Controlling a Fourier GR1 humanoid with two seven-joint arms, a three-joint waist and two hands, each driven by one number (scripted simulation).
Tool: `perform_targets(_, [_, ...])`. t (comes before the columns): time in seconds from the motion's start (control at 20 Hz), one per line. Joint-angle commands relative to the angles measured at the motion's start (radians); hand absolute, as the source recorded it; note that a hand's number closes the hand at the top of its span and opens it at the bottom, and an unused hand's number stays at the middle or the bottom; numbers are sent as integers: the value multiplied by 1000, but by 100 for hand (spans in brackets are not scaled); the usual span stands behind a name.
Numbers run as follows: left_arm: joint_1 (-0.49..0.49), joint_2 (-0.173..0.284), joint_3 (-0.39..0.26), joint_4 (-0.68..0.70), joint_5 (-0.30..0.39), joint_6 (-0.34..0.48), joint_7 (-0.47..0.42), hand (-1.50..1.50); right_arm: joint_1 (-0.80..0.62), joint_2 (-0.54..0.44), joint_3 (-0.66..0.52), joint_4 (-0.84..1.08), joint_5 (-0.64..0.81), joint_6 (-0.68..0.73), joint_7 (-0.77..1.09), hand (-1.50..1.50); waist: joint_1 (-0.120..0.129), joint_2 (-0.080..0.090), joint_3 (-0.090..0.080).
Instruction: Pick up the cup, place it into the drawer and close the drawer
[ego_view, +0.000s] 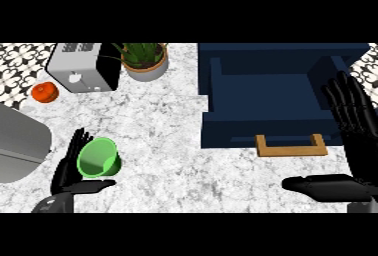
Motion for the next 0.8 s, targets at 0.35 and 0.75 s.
perform_targets(0.35, [-32,-43,-16,-38,33,-239,-71,150,-33,0,-18,72,-2,3,-41,-150,6,0,1])
perform_targets(0.75, [-40,-79,-25,-66,69,-338,-61,150,-2,19,10,37,16,-9,-18,-150,0,1,0])
